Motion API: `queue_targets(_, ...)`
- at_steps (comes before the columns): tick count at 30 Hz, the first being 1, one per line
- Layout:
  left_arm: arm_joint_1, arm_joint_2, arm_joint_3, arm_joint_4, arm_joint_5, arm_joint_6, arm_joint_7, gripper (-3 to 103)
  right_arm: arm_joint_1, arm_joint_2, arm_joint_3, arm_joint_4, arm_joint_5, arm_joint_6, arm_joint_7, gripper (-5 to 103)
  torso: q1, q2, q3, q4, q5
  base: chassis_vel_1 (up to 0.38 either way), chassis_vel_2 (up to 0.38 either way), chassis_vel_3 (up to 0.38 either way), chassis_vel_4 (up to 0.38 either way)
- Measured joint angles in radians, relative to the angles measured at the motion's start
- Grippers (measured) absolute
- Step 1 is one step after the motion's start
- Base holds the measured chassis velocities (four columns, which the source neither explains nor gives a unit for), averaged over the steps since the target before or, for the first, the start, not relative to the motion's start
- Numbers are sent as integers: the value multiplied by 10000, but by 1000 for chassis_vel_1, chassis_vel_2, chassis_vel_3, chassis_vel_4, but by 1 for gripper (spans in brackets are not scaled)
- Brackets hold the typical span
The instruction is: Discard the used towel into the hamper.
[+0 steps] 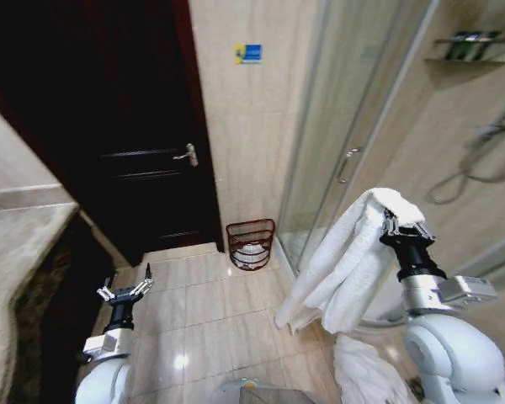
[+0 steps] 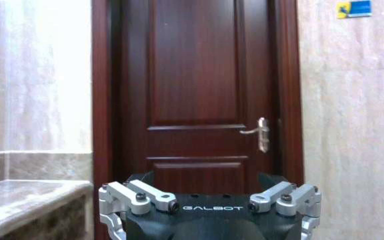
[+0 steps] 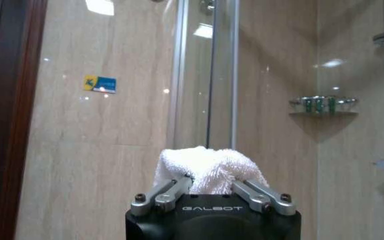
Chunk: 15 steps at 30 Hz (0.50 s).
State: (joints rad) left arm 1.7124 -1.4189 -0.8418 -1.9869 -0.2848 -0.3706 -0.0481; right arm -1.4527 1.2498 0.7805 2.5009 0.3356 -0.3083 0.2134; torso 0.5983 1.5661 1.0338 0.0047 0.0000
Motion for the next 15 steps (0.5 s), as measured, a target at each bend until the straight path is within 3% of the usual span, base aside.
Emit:
queue_targets(9,-32,-68,87,-147,70,32,1,100,-5,15,-31,-1,-81,24,-12,10,0,0,0,-10,2,16,19,-16,-17)
queue_targets(15,2,-186,133,-236,85,133,6,100,55,13,-163,-3,-103,32,-104,10,-3,1,-1,-7,-1,122,100,-94,-105)
